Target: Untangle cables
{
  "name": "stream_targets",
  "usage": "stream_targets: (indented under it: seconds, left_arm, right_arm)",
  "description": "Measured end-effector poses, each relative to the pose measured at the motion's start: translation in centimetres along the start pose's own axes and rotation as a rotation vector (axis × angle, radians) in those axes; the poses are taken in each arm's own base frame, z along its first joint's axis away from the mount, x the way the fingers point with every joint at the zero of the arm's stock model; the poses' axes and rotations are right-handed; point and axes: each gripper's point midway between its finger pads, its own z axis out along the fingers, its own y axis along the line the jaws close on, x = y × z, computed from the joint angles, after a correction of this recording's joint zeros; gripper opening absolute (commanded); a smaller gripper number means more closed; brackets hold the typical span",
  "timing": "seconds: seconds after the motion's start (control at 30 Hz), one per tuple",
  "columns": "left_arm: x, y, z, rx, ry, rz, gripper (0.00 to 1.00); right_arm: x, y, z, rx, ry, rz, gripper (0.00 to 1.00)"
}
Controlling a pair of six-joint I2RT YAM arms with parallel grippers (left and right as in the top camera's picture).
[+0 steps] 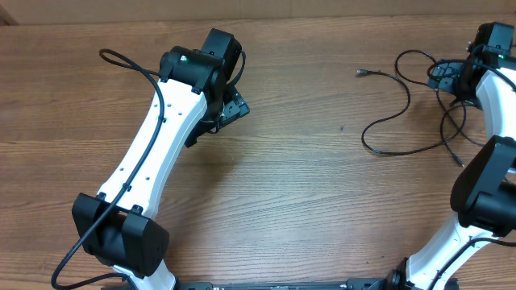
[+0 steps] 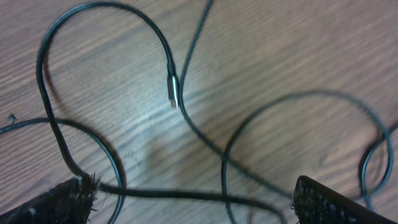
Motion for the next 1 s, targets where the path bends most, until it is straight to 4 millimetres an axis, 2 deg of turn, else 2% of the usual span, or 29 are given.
stream_targets:
  seconds: [0.07,0.13,0.17,0.23,0.27,0.3,0.37,0.6,0.63,0.67,0.7,0.77,0.83,0.9,1.0]
  left_arm:
    - [0.0,0.0,0.0,0.000,0.000,0.000,1.00]
    - [0.0,0.0,0.0,0.000,0.000,0.000,0.99]
    - [0.0,0.0,0.0,0.000,0.000,0.000,1.00]
    - [0.0,0.0,0.0,0.000,0.000,0.000,1.00]
    - [0.0,0.0,0.0,0.000,0.000,0.000,1.00]
    - [0.0,0.0,0.0,0.000,0.000,0.000,1.00]
    - [0.0,0.0,0.0,0.000,0.000,0.000,1.00]
    - [0.0,0.0,0.0,0.000,0.000,0.000,0.99]
    - [0.0,0.0,0.0,0.000,0.000,0.000,1.00]
    - [0.0,0.0,0.0,0.000,0.000,0.000,1.00]
    - [0.0,0.0,0.0,0.000,0.000,0.000,1.00]
    - [0.0,0.0,0.0,0.000,0.000,0.000,0.99]
    - [0.0,0.0,0.0,0.000,0.000,0.000,1.00]
    - [0.0,0.0,0.0,0.000,0.000,0.000,0.99]
    - [0.0,0.0,0.0,0.000,0.000,0.000,0.99]
  right_arm:
    - [0.2,0.0,0.5,0.001,-0.004,-0.022,0.98]
    - [1.1,-0.1,1.3,0.000,0.011,-0.044,0.80]
    - [1.7,-0.2,1.7,-0.003,0.023,-0.051,0.68]
    - [2.6,-0.1,2.7,-0.027,0.048,-0.054,0.24]
    - [3.2,0.1,3.2,-0.051,0.065,-0.046,0.05]
    - [3.4,0.2,3.4,-0.061,0.072,-0.043,0.04]
    - [3.6,0.9,3.7,-0.126,0.081,-0.034,0.04]
    - [3.4,6.9,2.5,-0.380,0.066,-0.070,0.04]
    - [3.5,7.9,2.3,-0.395,0.063,-0.086,0.28]
    - [3.6,8.7,2.2,-0.398,0.062,-0.099,0.74]
    - [3.8,9.4,2.1,-0.393,0.059,-0.121,1.00]
    - [4.1,10.4,2.0,-0.370,0.058,-0.151,1.00]
    - [4.8,10.5,2.1,-0.321,0.073,-0.172,1.00]
    - [5.1,9.5,2.2,-0.261,0.091,-0.178,1.00]
    - [4.2,7.1,2.4,-0.148,0.074,-0.168,1.00]
